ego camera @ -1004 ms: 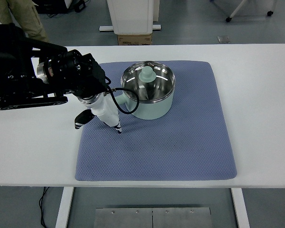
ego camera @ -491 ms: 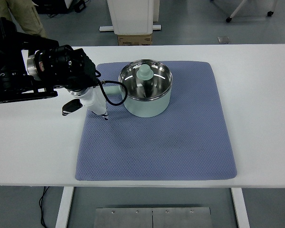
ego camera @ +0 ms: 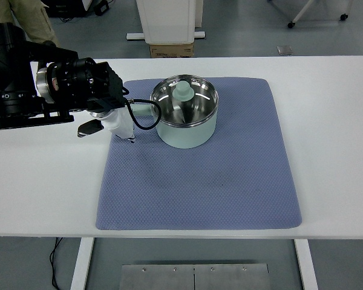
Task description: Rotate green pot handle
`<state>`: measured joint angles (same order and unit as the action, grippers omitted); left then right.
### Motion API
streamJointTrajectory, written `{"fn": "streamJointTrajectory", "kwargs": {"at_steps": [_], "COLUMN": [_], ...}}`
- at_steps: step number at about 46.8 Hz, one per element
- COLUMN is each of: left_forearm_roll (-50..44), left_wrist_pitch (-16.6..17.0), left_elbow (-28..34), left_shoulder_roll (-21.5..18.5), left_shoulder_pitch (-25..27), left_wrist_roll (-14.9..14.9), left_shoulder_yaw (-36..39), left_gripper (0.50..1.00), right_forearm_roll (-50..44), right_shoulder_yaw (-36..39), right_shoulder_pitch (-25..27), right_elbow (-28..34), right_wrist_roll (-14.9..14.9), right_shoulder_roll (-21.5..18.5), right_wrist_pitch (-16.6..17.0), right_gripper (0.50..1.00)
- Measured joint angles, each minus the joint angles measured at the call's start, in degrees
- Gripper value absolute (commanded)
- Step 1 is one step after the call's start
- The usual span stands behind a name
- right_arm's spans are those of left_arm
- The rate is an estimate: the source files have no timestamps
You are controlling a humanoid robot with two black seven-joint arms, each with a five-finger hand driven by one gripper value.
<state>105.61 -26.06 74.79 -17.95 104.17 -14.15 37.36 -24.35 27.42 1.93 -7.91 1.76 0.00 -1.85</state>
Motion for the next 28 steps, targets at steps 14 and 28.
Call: {"fn": "streamJointTrajectory", "kwargs": {"at_steps": [14, 28], "left_forearm_roll": [-1.43, -9.64], "left_wrist_pitch": [-0.02, -1.99], "left_elbow": [3.02, 7.75], "left_shoulder_roll": [-0.65, -0.64], "left_shoulder_pitch": [0.59, 1.31], "left_wrist_roll": [-2.88, -4.74], "left_shoulder_yaw": [-1.17, -5.70], "left_gripper": [1.000, 1.000], "right_forearm_roll": [0.00, 0.00], "right_shoulder_yaw": [0.00, 0.00], "right_shoulder_pitch": [0.01, 0.00], "right_elbow": [0.00, 0.00], "right_wrist_roll": [0.00, 0.00], "right_shoulder_roll": [0.00, 0.00], "right_wrist_pitch": [0.00, 0.00], "right_gripper": [1.000, 1.000]}}
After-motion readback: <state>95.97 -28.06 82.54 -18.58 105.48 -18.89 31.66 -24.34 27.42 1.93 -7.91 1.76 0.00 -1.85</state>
